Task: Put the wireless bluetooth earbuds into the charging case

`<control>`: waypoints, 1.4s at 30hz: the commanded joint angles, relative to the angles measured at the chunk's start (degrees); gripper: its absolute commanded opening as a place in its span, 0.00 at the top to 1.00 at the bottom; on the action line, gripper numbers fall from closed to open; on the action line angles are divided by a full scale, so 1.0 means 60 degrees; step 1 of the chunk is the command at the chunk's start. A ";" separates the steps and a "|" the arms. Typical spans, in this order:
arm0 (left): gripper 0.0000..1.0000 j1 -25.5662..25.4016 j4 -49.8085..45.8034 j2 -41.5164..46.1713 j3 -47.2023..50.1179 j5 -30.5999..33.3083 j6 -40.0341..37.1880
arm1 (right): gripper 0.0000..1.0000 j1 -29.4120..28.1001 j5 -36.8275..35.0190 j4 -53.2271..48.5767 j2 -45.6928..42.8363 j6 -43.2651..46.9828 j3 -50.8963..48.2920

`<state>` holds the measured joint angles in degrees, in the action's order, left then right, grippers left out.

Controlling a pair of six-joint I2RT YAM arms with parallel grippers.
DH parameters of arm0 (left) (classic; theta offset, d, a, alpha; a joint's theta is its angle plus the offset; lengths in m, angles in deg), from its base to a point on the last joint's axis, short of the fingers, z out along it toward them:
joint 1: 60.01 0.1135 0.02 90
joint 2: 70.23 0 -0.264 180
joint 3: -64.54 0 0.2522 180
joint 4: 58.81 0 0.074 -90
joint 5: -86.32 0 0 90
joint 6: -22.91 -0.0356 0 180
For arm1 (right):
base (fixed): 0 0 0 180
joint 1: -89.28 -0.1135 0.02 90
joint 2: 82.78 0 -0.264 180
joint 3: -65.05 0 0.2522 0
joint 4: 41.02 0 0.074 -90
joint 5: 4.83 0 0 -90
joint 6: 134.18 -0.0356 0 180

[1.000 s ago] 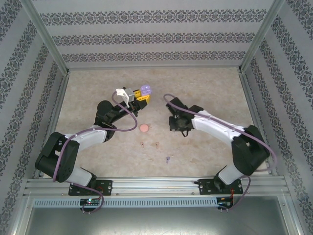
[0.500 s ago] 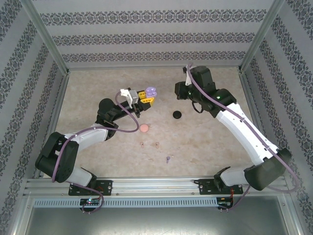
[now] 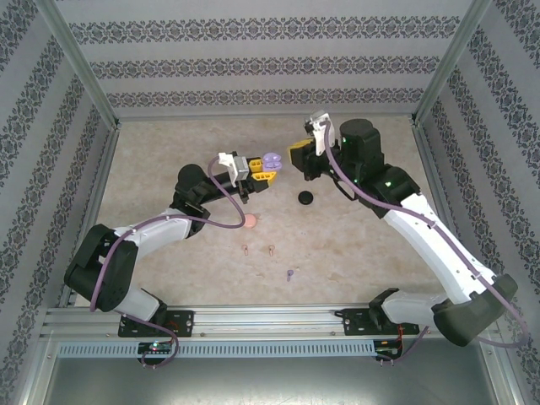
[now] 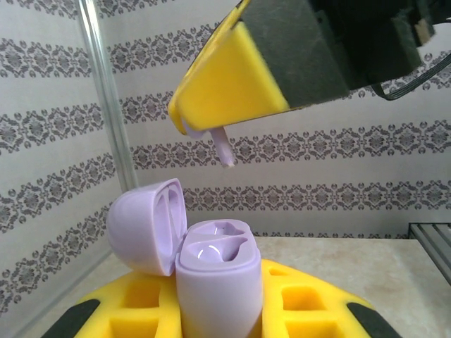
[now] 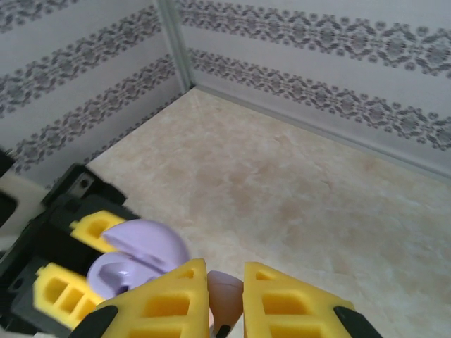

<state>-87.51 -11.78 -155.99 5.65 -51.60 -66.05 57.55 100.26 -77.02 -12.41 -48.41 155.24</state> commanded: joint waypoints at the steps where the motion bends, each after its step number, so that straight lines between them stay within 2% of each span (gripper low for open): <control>1: 1.00 -0.0154 0.0034 -0.0127 -0.0344 -0.0447 -0.0204 | 0.86 -0.0337 0.0315 0.0738 -0.0344 0.0670 -0.0345; 12: 1.00 -0.0224 -0.0010 -0.0150 -0.0391 -0.0479 -0.0173 | 0.87 -0.0873 0.0034 0.1067 -0.0167 0.0542 -0.0478; 29: 1.00 -0.0233 0.0048 -0.0064 -0.0447 -0.0495 -0.0030 | 0.90 -0.0926 -0.0040 0.1180 0.0399 0.0377 -0.0520; 42: 1.00 -0.0220 -0.0032 -0.0077 -0.0515 -0.0392 0.0016 | 0.90 -0.0936 0.0004 0.1046 -0.0063 0.0764 -0.1017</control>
<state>-88.15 -14.38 -156.77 4.47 -53.04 -66.01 52.63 100.46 -69.63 -11.58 -45.24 150.75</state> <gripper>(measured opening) 0.198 0.101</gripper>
